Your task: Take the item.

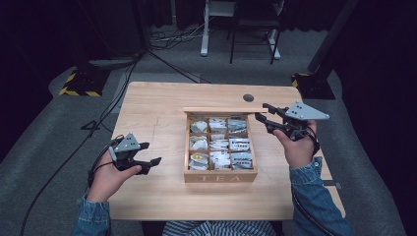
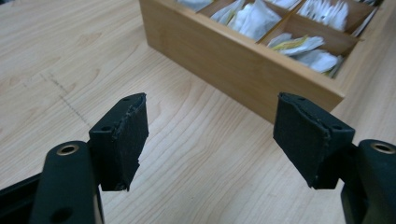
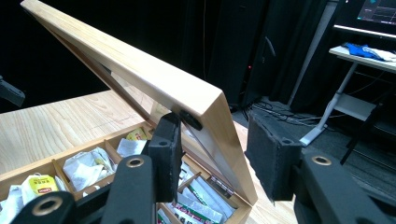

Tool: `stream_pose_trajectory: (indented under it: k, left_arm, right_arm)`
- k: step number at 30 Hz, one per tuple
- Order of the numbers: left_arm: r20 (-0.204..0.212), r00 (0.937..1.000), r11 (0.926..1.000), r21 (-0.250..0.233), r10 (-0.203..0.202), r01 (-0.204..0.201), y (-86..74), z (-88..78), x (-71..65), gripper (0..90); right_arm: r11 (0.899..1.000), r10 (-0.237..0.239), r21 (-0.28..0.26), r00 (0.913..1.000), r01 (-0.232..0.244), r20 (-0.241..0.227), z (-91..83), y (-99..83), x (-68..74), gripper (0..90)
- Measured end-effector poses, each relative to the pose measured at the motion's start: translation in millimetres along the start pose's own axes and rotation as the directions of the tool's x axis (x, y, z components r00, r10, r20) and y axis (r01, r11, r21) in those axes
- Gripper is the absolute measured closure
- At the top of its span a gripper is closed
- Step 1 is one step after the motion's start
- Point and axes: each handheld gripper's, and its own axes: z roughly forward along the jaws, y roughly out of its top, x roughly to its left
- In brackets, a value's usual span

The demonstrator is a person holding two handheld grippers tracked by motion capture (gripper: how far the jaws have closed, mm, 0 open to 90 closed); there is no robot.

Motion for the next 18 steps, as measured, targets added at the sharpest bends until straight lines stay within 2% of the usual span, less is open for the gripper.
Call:
stream_pose_trajectory:
  k: [5, 8, 13, 18]
  left_arm:
    - [0.015, 0.9999, 0.9998, -0.02, 0.009, -0.008, 5.3, -1.8, -6.5, 27.3]
    - [0.014, 0.9993, 0.999, -0.029, 0.033, -0.033, 9.8, -2.7, -10.2, 27.3]
    - [0.048, 0.9974, 0.997, -0.059, 0.054, -0.051, 19.2, -1.3, -19.5, 27.4]
    - [0.079, 0.9932, 0.995, -0.059, 0.085, -0.081, 27.5, 7.1, -26.9, 27.4]
  right_arm:
    - [1.0, -0.002, 0.003, 1.0, 0.002, 0.005, -0.2, 0.3, 0.6, 55.9]
    - [1.0, -0.001, 0.004, 1.0, 0.001, 0.006, -0.2, 0.3, 1.0, 55.9]
    - [1.0, -0.001, 0.007, 1.0, 0.001, 0.003, -0.5, 0.2, 1.5, 55.8]
    - [1.0, 0.0, 0.007, 1.0, 0.0, 0.006, -0.8, 0.7, 1.5, 55.9]
